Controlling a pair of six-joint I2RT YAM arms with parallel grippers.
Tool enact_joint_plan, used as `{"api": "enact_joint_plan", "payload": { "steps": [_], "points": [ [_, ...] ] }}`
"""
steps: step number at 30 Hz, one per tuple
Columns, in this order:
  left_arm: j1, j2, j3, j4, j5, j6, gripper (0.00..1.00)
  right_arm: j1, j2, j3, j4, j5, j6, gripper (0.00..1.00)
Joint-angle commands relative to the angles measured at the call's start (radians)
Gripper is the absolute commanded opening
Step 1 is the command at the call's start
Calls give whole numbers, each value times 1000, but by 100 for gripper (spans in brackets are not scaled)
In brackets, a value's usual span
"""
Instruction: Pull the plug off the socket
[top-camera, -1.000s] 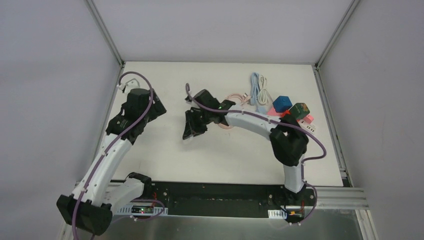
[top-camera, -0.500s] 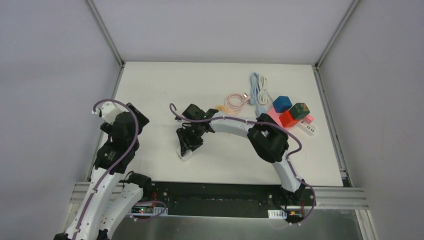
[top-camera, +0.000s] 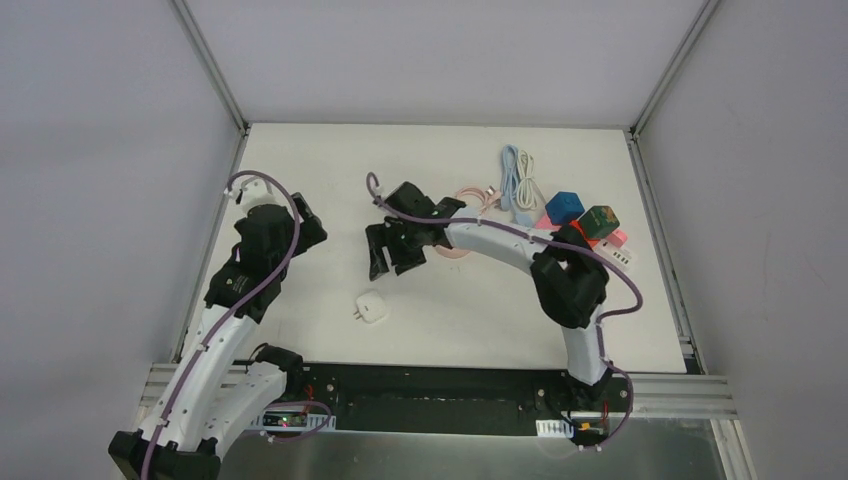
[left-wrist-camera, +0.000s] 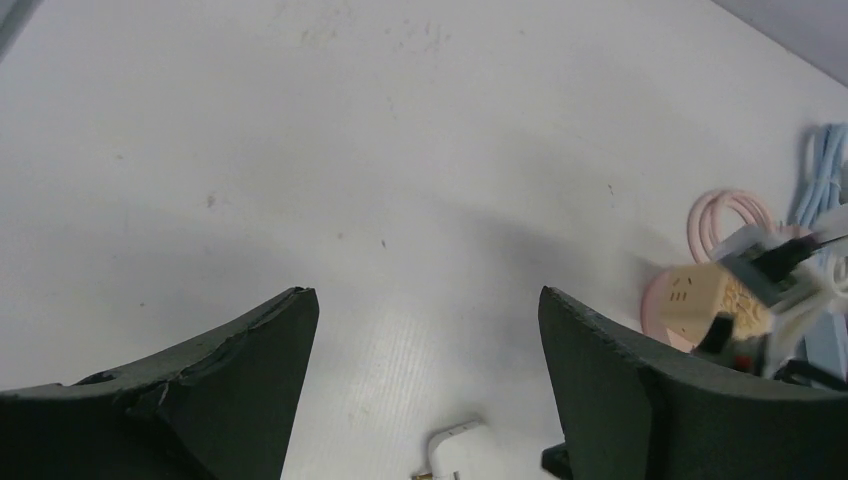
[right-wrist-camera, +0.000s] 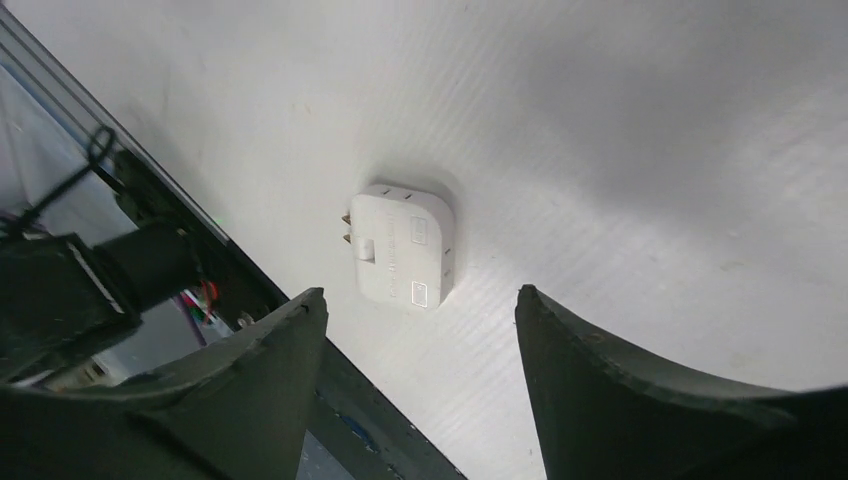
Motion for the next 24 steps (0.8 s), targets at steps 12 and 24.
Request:
{"api": "enact_joint_plan", "payload": {
  "steps": [12,24],
  "points": [
    [-153,445,251,114,580,128,83,-292,-559,-375,139,409,383,69],
    [-337,866,590,79,552,148,99,-417,-339,-309,-10,332,437,69]
  ]
}}
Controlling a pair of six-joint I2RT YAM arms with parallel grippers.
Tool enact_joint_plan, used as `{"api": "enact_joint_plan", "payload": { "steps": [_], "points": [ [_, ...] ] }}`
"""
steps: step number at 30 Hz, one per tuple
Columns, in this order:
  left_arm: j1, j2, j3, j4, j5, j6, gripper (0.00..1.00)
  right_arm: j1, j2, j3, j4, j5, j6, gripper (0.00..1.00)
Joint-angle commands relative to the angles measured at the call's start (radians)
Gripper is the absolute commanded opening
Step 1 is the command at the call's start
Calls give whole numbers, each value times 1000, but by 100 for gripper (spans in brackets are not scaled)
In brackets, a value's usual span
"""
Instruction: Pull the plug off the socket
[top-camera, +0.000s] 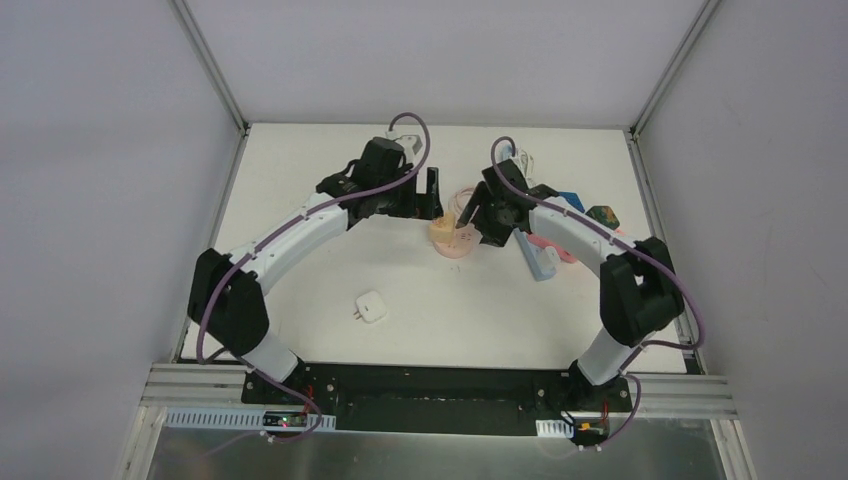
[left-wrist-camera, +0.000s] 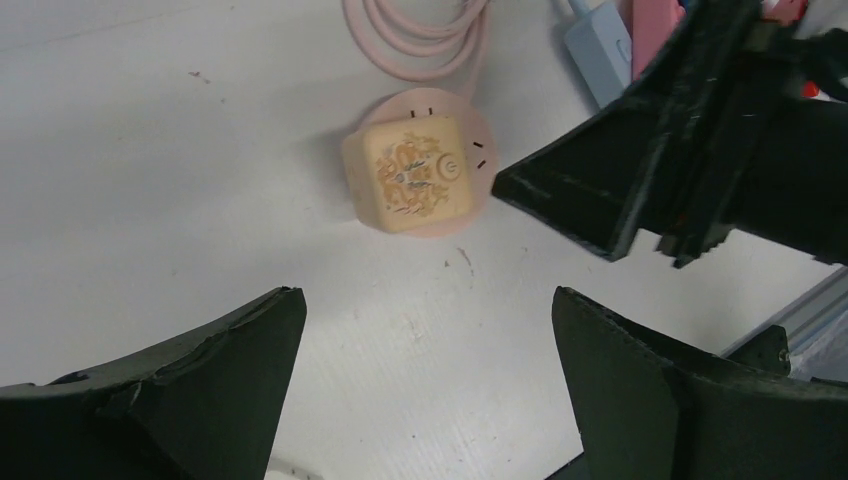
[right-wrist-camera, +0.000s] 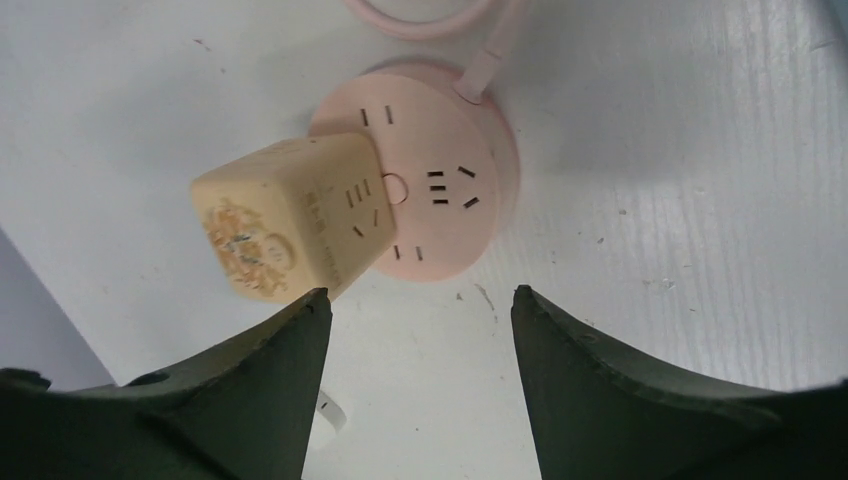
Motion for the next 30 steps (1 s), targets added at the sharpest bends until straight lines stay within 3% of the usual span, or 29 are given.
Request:
{"api": "enact_joint_plan", "payload": {
  "steps": [1,6,16,23,30],
  "points": [
    [-47,95,109,-18,-21,26,99,-13,89,88,-57,-12,-4,69],
    [-72,218,216,-94,-68,19,98,-35,173,129,-73,-31,-18,66],
    [-95,390,371,-229,-142,18,94,-85,180,26,42,-118,-40,53],
    [-95,464,422,-244,-93,5,92,-87,186,-19,91,-173,-86,48],
    [-98,482,404,-266,-126,7,82,-87,212,-55,100,-189,-73,36]
  ]
}}
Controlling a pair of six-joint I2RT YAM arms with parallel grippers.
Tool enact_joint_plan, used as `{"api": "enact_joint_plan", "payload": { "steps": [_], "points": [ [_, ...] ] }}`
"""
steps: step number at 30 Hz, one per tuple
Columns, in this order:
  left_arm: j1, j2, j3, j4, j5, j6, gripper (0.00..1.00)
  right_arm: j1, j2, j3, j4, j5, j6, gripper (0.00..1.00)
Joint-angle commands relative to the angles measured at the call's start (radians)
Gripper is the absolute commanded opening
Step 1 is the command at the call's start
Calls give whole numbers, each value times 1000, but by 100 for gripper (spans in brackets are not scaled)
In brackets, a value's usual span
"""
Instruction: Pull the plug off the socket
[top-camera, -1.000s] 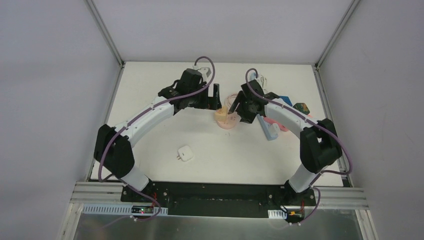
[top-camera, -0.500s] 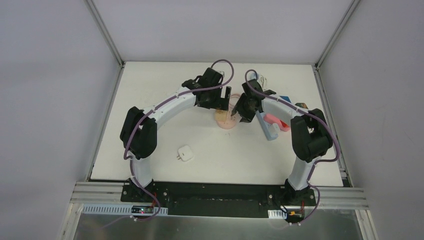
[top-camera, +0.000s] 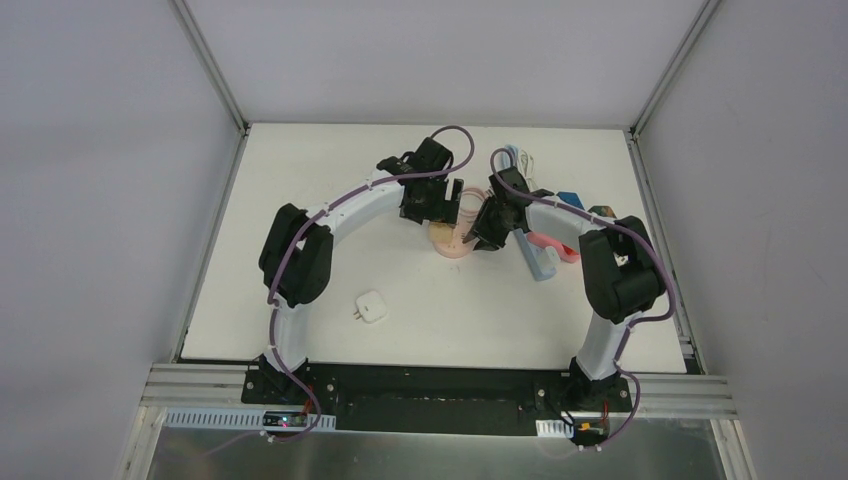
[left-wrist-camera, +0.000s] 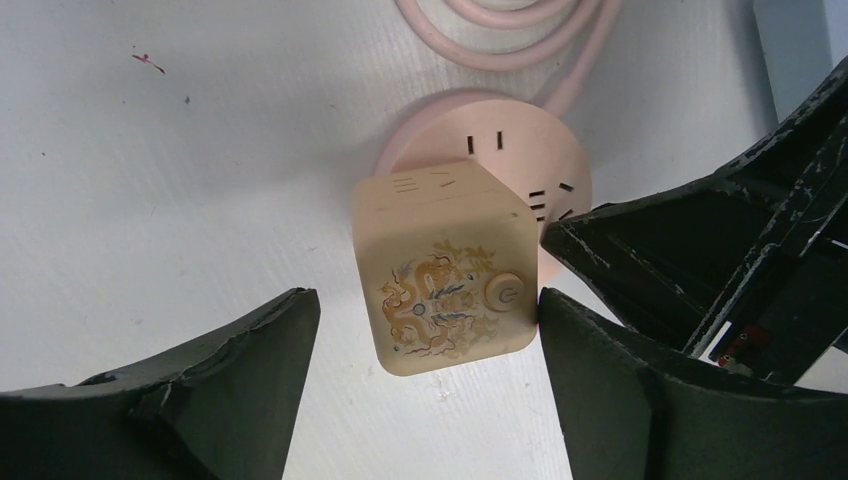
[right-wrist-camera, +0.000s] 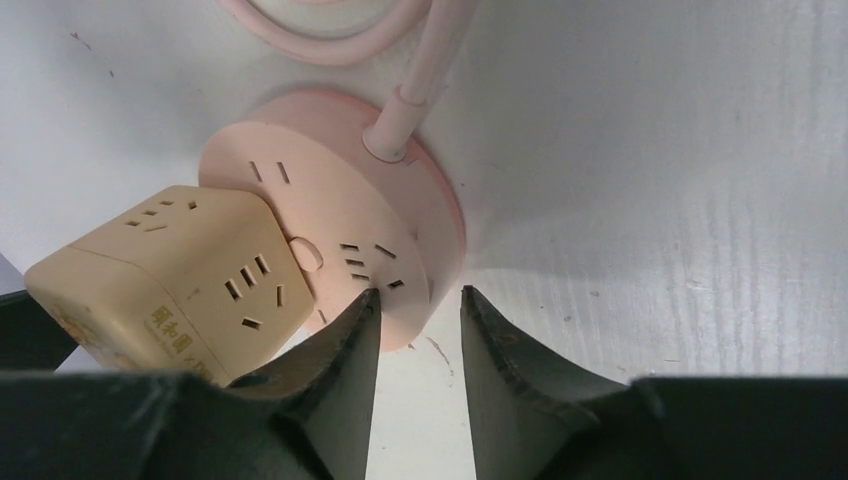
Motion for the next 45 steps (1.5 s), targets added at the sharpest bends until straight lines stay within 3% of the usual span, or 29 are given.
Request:
{"api": "enact_joint_plan", "payload": {
  "steps": [1,11,13,16,22,32,36,38,39,40,41,43,45],
  "points": [
    [-13,-3,6,-34,-18,-1,81,1,13,-34,15,-14,-4,35],
    [-22,19,2,-50,-9,-60,54,7,3,-75,23,6,15,25],
    [-23,43,30,-76,-11,-66,58,13,0,-80,22,14,15,25],
    [-23,73,66,-108,-32,-76,71,15,-4,-88,24,21,15,25],
    [-22,104,104,-120,-42,-73,76,16,-11,-88,22,32,20,26],
    [-23,60,97,-114,-41,-66,45,18,-1,-95,25,38,17,23],
    [-23,39,89,-100,10,-56,28,26,1,-97,35,31,12,23],
    [-23,23,71,-81,28,-50,25,29,-2,-99,41,26,13,23],
    [-23,14,58,-75,15,-50,26,30,-3,-99,43,27,14,23],
    [-24,8,51,-78,-21,-54,35,30,-3,-99,43,30,14,24],
    [-23,6,53,-82,-57,-56,53,29,-1,-97,42,33,13,24],
    [-23,15,79,-94,-125,-53,75,25,2,-91,39,33,15,26],
    [-23,36,127,-110,-160,-51,84,19,5,-87,39,25,19,27]
  ]
}}
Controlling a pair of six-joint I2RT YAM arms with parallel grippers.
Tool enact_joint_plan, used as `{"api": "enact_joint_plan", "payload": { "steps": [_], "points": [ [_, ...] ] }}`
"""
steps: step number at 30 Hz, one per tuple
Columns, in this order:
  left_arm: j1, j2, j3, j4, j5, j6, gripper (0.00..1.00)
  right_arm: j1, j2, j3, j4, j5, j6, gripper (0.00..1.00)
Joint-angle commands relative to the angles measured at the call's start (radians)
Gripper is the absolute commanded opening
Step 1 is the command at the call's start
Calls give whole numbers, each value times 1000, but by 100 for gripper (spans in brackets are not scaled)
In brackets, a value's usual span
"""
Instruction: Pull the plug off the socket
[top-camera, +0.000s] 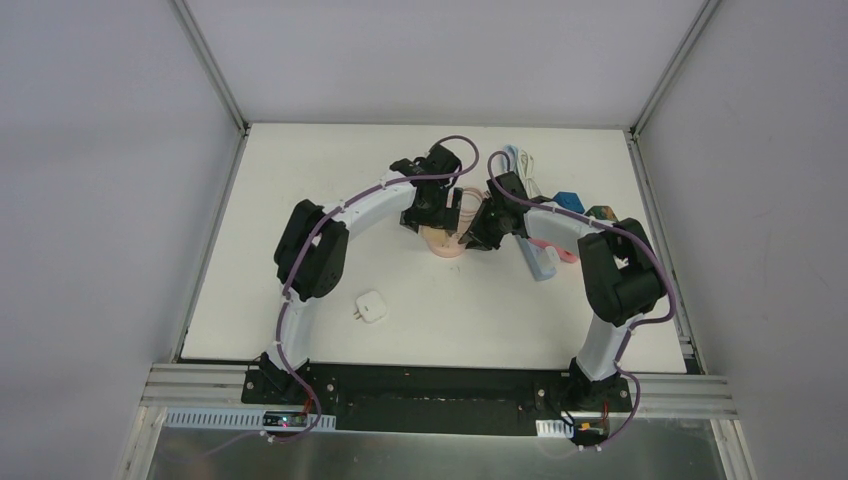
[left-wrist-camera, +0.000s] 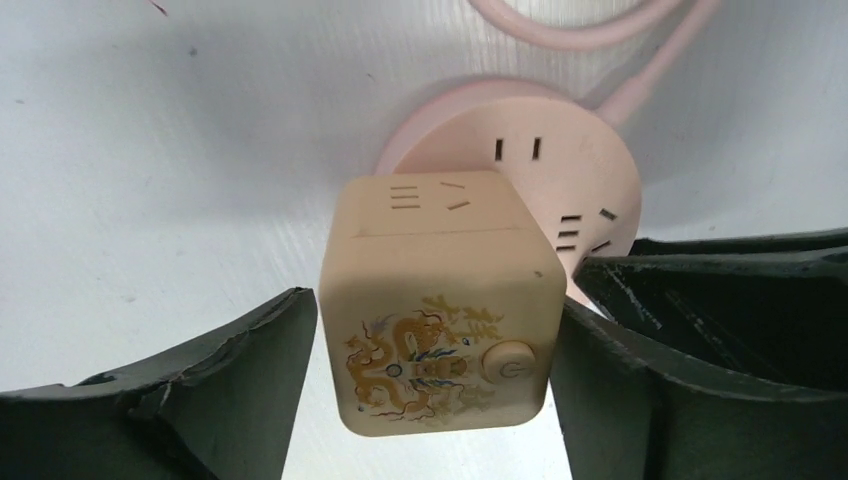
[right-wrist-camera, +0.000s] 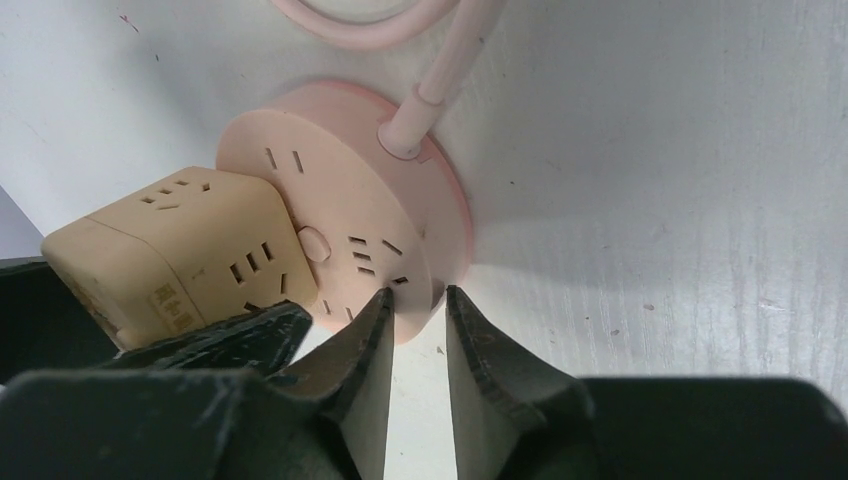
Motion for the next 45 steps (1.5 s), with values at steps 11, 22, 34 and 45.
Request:
{"api": "enact_joint_plan", "payload": {
  "steps": [11,22,34,45],
  "points": [
    [-5,-7,117,-51,-97,6,63,-3,42,-15,-87,52,-21,27],
    [-5,22,116,-86,-83,11,69,-3,53,-6,-85,48,-32,28],
    [-5,48,142,-105,-57,22,53,-4,61,-3,-87,47,-34,28],
    [-5,-47,135,-75,168,33,0,6,48,-48,-67,109,-33,14]
  ]
}}
